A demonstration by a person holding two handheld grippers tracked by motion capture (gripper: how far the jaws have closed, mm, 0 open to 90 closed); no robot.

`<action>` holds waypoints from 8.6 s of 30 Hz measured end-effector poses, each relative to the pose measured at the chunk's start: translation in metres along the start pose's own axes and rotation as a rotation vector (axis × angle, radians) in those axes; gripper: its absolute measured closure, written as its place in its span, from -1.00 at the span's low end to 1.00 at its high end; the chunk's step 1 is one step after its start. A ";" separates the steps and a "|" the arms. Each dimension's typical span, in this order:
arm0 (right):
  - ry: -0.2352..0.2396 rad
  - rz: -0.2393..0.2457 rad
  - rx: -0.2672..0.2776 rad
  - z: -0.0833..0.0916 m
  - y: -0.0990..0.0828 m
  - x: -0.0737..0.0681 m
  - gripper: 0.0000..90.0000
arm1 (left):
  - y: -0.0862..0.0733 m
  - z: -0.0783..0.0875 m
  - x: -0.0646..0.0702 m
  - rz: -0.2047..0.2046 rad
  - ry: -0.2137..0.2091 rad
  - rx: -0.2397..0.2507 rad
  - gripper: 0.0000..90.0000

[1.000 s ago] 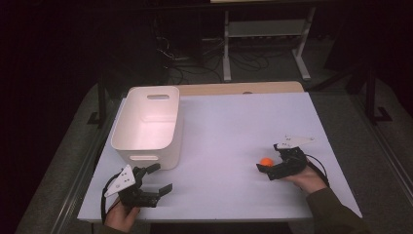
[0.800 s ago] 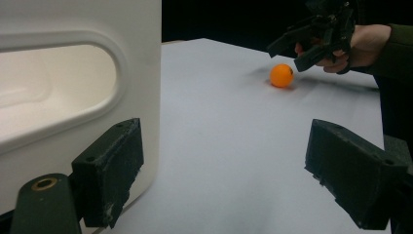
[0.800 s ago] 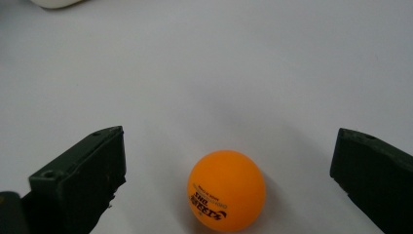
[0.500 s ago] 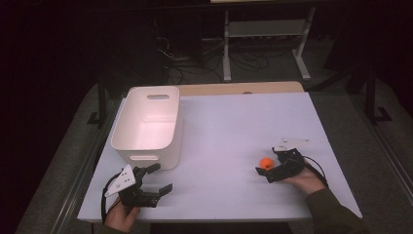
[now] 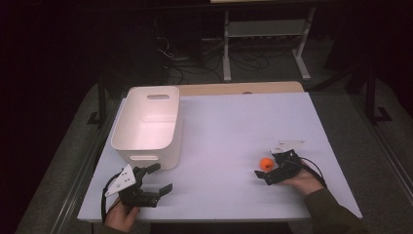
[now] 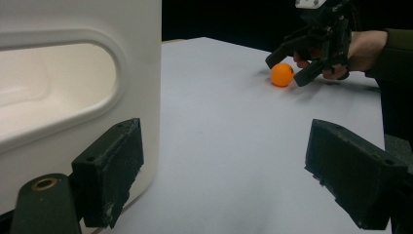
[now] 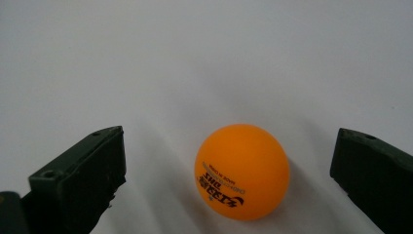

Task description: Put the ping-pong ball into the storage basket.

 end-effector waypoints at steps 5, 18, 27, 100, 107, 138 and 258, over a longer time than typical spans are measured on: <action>-0.001 0.009 -0.012 -0.002 -0.002 -0.001 -1.00 | 0.000 0.000 0.000 0.000 0.000 -0.001 -0.69; 0.001 0.016 -0.033 -0.004 -0.004 -0.001 -1.00 | 0.000 0.000 0.000 0.001 0.000 -0.001 -0.69; -0.009 0.024 -0.031 -0.003 -0.004 0.000 -0.88 | 0.000 0.000 0.000 0.000 0.000 0.000 -0.69; 0.015 0.010 -0.030 0.003 -0.003 0.005 0.09 | 0.000 0.000 0.000 0.000 0.001 -0.004 -0.69; 0.021 0.004 -0.024 0.004 0.000 0.003 0.09 | 0.000 0.000 0.000 0.001 0.001 -0.003 -0.69; 0.060 0.009 0.009 0.008 0.020 -0.010 0.09 | 0.000 -0.001 0.000 0.002 0.002 -0.006 -0.69; 0.252 0.124 0.057 -0.040 0.102 -0.093 0.10 | 0.000 -0.001 -0.001 0.010 0.003 -0.006 -0.69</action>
Point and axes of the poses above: each handheld gripper's, and its own axes: z roughly backward along the jaws, y roughly out of its top, x roughly to its right, the point moved 6 cm from there along -z, roughly forward along the jaws, and after that the axes turned 13 degrees about -y, right-handed, at the moved point
